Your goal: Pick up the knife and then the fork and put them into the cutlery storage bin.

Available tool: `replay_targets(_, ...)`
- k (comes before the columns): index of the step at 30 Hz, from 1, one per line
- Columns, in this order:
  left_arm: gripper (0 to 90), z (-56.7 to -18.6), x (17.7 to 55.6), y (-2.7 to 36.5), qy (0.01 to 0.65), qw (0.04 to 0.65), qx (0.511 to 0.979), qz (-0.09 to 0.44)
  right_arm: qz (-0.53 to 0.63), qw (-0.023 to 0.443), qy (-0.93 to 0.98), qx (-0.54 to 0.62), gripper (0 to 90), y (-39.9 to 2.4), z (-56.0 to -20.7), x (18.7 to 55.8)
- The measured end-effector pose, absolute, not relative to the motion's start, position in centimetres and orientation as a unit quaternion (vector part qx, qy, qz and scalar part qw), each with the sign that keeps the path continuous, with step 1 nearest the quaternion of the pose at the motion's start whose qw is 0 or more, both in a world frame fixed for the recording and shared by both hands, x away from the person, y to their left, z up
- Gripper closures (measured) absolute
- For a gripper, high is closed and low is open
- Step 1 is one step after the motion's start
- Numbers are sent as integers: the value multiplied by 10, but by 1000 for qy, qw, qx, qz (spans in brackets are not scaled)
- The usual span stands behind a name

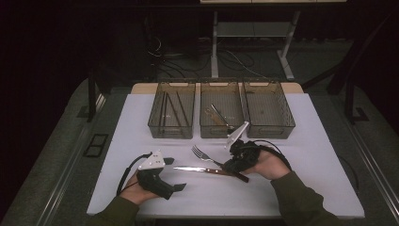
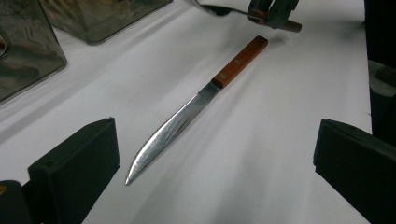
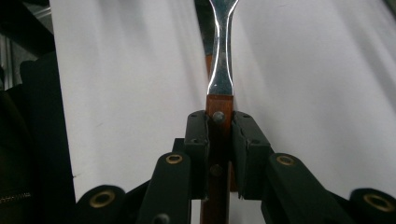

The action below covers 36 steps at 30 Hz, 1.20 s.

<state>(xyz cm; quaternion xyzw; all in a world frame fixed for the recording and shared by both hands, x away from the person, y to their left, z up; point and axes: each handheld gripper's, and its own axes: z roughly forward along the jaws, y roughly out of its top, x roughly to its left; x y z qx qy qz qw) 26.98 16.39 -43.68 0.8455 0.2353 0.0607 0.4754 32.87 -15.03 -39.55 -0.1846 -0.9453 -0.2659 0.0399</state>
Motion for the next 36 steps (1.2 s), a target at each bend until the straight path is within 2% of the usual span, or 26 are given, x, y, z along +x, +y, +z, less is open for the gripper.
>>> replay_targets(36,0,-438,271,165,238,476,845,61,-330,-6,-896,-298,776,-241,-368,353)
